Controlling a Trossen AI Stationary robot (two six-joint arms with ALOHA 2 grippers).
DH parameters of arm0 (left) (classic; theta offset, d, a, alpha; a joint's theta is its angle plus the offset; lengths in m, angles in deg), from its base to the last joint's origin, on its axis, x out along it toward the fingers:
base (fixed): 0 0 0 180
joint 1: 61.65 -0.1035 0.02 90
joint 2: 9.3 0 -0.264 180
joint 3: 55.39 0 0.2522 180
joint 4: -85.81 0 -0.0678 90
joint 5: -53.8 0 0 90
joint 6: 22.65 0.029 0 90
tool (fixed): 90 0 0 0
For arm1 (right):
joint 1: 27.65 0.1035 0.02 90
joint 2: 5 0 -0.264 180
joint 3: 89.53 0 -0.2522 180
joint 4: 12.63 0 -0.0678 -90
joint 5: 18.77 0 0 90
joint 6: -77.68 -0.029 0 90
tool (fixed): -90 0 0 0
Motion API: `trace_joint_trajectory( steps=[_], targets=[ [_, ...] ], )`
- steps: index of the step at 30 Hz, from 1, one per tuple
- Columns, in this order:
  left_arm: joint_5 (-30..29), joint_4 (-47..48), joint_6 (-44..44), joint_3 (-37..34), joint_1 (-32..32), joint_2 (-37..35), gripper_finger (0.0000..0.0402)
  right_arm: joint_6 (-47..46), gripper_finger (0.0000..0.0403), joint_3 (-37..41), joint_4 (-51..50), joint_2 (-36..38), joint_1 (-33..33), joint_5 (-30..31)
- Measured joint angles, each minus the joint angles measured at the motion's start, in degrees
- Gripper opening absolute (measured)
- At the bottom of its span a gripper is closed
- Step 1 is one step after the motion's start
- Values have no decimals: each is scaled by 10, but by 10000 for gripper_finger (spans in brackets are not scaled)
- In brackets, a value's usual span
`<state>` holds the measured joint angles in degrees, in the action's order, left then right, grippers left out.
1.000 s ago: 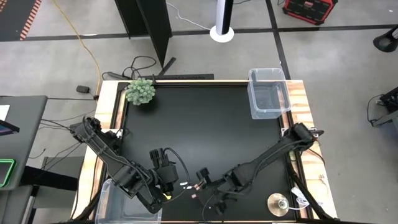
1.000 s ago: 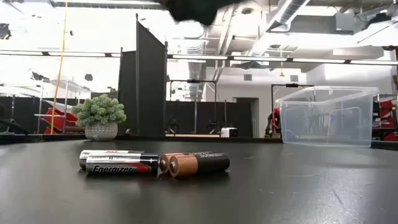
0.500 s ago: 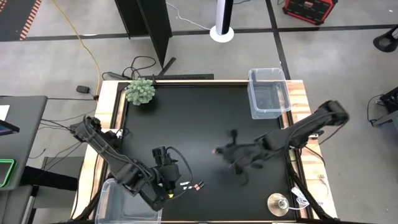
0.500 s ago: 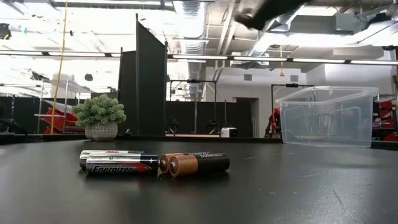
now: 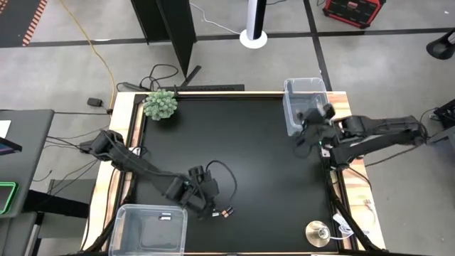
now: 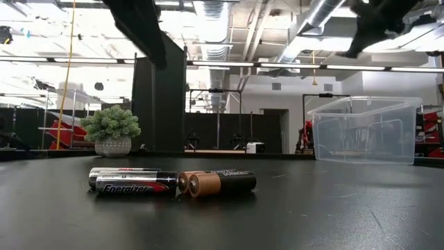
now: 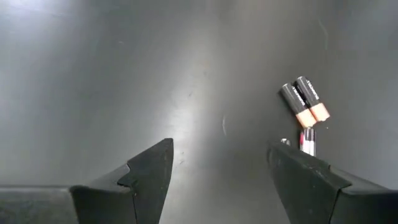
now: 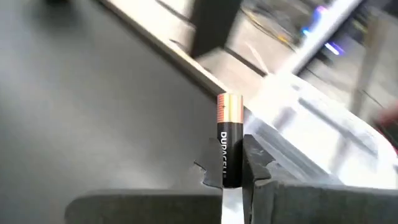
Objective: Sort batteries
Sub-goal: Put the bottom black battery into the top transparent bin, then put the top silver battery into the bottom transparent bin
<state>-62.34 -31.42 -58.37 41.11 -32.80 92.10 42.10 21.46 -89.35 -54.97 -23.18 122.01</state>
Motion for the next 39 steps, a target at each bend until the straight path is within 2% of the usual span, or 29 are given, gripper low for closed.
trace_joint_trajectory(
  steps=[4, 11, 15, 19, 23, 27, 33, 39],
  targets=[
    [39, -49, 27, -36, -34, 0, 251, -14, 18, 0, -37, 0, -98, -8],
    [88, -33, 67, -45, -60, 0, 251, 9, 32, 0, -39, -24, -209, -29],
    [112, -15, 81, -45, -61, 0, 251, 12, 66, 0, -39, -42, -256, -29],
    [114, -6, 89, -45, -54, 0, 251, 17, 125, 0, -33, -58, -284, -27],
    [109, -9, 81, -45, -54, 0, 251, 47, 191, 0, 7, -65, -290, -16],
    [109, -45, 61, -56, -60, -1, 251, 76, 230, 0, 52, -66, -284, -16],
    [149, -121, 57, -90, -60, -1, 251, 91, 233, 0, 76, -66, -245, -16],
    [176, -142, 51, -115, -47, -1, 251, 91, 221, 0, 101, -66, -182, -16]
  ],
)
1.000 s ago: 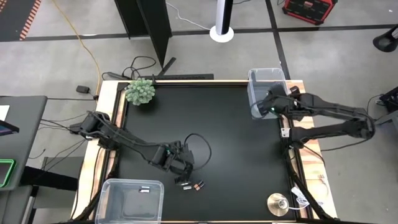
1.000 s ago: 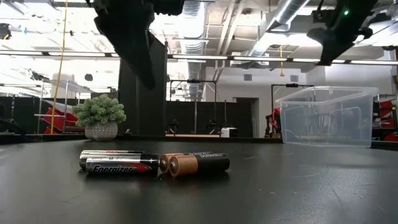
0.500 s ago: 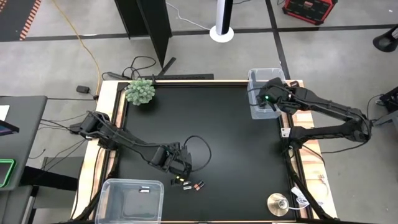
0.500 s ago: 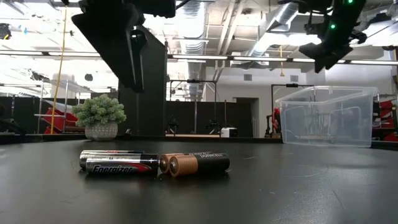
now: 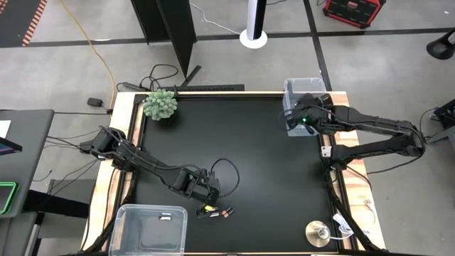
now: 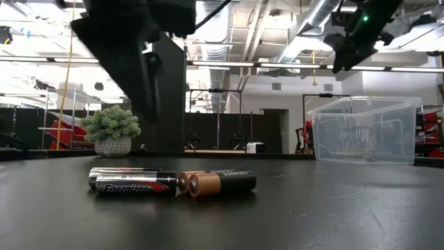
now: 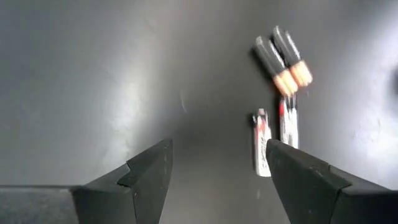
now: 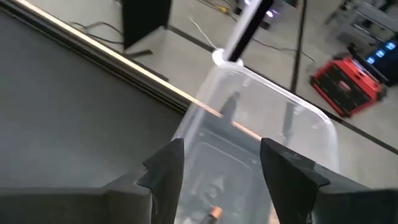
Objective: Sort batteries
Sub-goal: Put the top silver battery into the bottom transparent bin
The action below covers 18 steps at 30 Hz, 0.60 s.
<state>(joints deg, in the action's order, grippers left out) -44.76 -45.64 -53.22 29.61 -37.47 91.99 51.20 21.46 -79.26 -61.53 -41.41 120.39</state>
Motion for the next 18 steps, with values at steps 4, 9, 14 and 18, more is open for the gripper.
trace_joint_trajectory(
  steps=[4, 9, 14, 18],
  targets=[
    [4, -24, 10, -10, 15, 0, 251, 0, 216, 0, 34, 0, 49, 0],
    [20, -57, 29, -31, 26, 0, 251, 2, 215, 0, 71, 0, 107, 0],
    [20, -60, 29, -33, 32, 0, 251, 1, 214, 0, 102, 0, 163, 0],
    [18, -60, 28, -33, 32, 0, 251, 0, 214, 0, 136, -1, 206, 0]
  ],
)
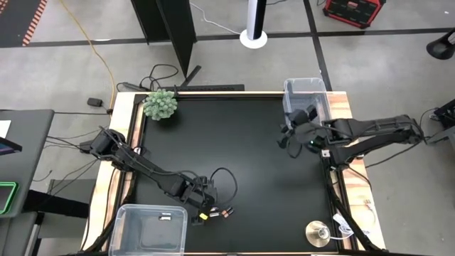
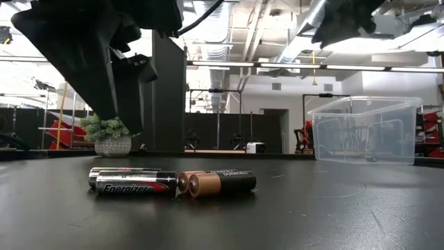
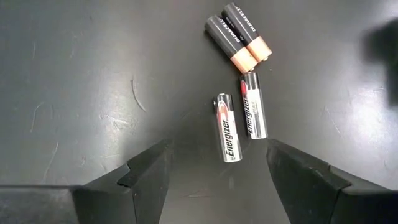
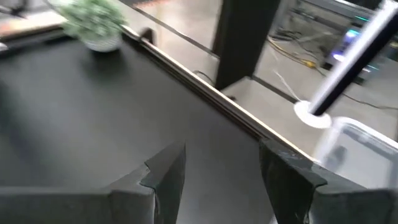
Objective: Sort batteries
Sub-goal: Put the top silver battery into the bottom transparent bin
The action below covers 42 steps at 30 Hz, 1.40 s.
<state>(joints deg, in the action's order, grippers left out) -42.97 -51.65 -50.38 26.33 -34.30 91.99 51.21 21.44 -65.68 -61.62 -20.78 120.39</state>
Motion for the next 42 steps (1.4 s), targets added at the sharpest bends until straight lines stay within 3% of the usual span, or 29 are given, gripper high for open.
trace_joint_trajectory(
  steps=[11, 17, 22, 32, 42],
  targets=[
    [18, 4, 3, 32, -6, 91, 251, 33, 214, 0, 88, -1, 81, 5],
    [7, 17, 1, 34, -6, 93, 244, 40, 214, 0, 91, -1, 93, 9],
    [-4, 21, 1, 34, -8, 93, 199, 39, 214, 0, 91, -1, 93, 9],
    [-10, 26, -4, 28, -32, 93, 39, 36, 214, 0, 93, -20, 92, 9],
    [-26, 43, 34, 42, -39, 88, 37, 42, 214, 0, 95, -47, 98, 9]
  ],
)
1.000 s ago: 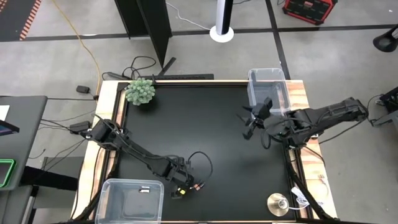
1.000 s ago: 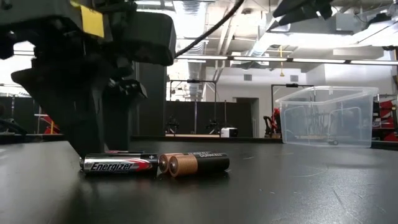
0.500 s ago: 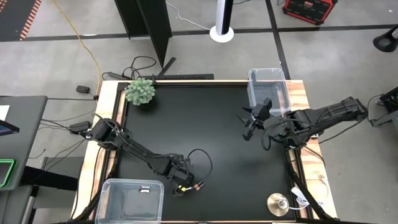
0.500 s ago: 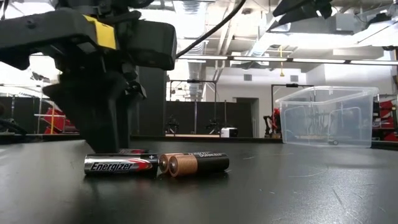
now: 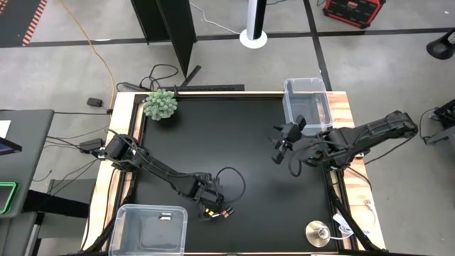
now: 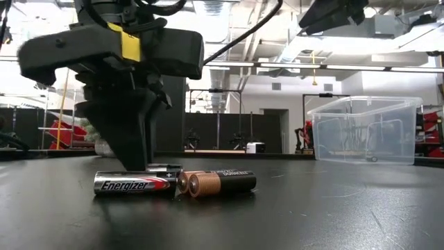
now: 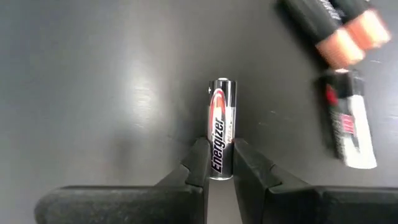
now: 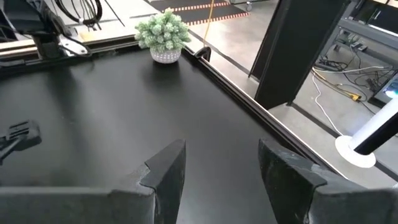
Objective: Sort batteries
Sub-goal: Put the top silver battery into the bottom transparent bin
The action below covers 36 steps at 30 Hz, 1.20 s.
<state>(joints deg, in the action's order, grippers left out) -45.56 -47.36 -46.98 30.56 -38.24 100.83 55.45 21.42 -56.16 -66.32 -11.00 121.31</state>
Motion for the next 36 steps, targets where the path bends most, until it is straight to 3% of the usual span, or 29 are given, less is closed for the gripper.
trace_joint_trajectory(
  steps=[12, 18, 23, 29, 36],
  targets=[
    [-115, 107, 44, 96, 27, -99, 37, 105, 214, 0, 112, -12, 90, 0],
    [-129, 145, 59, 140, 93, -171, 37, 107, 214, 0, 124, -32, 126, 1],
    [-128, 156, 71, 161, 178, -220, 37, 125, 214, 0, 147, -92, 150, -17],
    [-105, 199, -47, 164, 277, -230, 37, 191, 214, 0, 263, -203, 175, -91],
    [-71, 241, -247, 163, 356, -199, 37, 228, 214, -53, 328, -337, 183, -247]
  ],
)
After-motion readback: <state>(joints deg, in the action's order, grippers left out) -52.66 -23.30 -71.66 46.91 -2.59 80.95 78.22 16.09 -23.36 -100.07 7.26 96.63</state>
